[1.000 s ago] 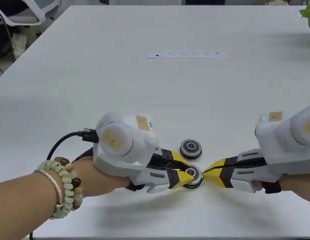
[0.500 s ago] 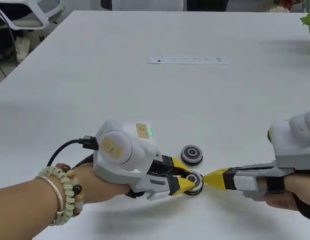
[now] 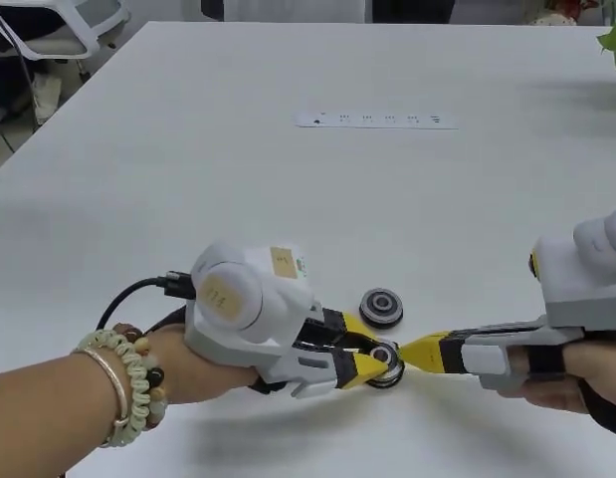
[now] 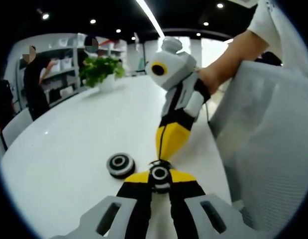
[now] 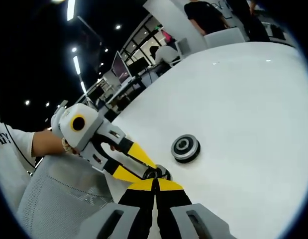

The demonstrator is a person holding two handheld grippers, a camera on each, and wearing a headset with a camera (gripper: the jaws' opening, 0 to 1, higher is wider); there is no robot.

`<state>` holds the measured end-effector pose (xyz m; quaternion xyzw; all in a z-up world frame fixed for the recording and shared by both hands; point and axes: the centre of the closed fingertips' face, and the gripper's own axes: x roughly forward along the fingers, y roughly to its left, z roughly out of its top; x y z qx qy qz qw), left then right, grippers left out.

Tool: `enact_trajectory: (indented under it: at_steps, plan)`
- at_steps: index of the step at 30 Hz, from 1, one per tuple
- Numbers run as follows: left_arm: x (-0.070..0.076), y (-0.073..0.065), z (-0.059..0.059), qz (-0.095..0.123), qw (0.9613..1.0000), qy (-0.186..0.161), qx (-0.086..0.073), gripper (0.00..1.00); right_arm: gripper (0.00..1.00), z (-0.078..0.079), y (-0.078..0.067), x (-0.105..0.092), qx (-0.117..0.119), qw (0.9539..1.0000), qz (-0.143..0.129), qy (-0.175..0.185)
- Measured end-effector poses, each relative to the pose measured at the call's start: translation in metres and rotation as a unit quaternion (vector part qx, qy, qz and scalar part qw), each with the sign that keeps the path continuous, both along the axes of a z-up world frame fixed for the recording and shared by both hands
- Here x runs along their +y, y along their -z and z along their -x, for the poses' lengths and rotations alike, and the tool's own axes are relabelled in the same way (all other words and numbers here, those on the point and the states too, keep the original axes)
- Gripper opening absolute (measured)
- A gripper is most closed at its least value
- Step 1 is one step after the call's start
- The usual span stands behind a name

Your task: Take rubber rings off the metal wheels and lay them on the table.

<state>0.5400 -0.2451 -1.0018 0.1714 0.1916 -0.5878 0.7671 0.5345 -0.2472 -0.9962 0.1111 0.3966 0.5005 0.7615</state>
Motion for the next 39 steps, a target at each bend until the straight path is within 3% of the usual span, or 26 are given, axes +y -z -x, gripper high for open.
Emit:
enact_trajectory:
  at_steps: [15, 18, 19, 21, 22, 24, 26, 31, 35, 39]
  plan:
    - [0.000, 0.000, 0.001, -0.002, 1.0000, 0.002, -0.002, 0.13, 0.00, 0.001, -0.006, 0.005, -0.002, 0.9999, -0.008, -0.010]
    - [-0.003, 0.000, 0.000, -0.002, 1.0000, 0.001, -0.001, 0.13, 0.00, 0.003, -0.014, 0.010, -0.005, 0.9995, -0.027, -0.018]
    - [-0.004, 0.000, 0.000, -0.001, 1.0000, 0.001, -0.001, 0.13, 0.00, -0.001, -0.022, 0.014, -0.026, 0.9985, -0.043, -0.023]
    - [-0.003, -0.001, 0.000, 0.000, 1.0000, -0.001, 0.000, 0.13, 0.00, -0.002, -0.016, 0.010, -0.030, 0.9991, -0.009, -0.028]
    - [-0.003, -0.001, 0.000, 0.000, 1.0000, -0.001, 0.000, 0.13, 0.00, -0.003, -0.012, 0.009, -0.038, 0.9990, -0.002, -0.023]
    - [-0.003, -0.001, 0.000, 0.001, 1.0000, -0.003, 0.002, 0.13, 0.00, -0.002, -0.003, 0.004, -0.029, 0.9992, 0.014, -0.024]
    - [-0.003, -0.002, 0.001, 0.003, 1.0000, -0.005, 0.004, 0.13, 0.00, -0.003, 0.002, 0.000, -0.035, 0.9987, 0.030, -0.023]
    - [-0.004, -0.002, 0.001, 0.004, 0.9999, -0.007, 0.009, 0.14, 0.00, -0.007, 0.003, -0.004, -0.034, 0.9988, 0.032, -0.015]
    - [-0.004, -0.004, 0.004, -0.006, 0.9997, -0.004, 0.023, 0.16, 0.00, -0.006, 0.005, -0.006, -0.040, 0.9981, 0.042, -0.019]
    - [-0.004, -0.010, 0.015, -0.009, 0.9992, 0.031, 0.025, 0.19, 0.00, -0.008, 0.001, -0.008, -0.049, 0.9975, 0.046, -0.020]
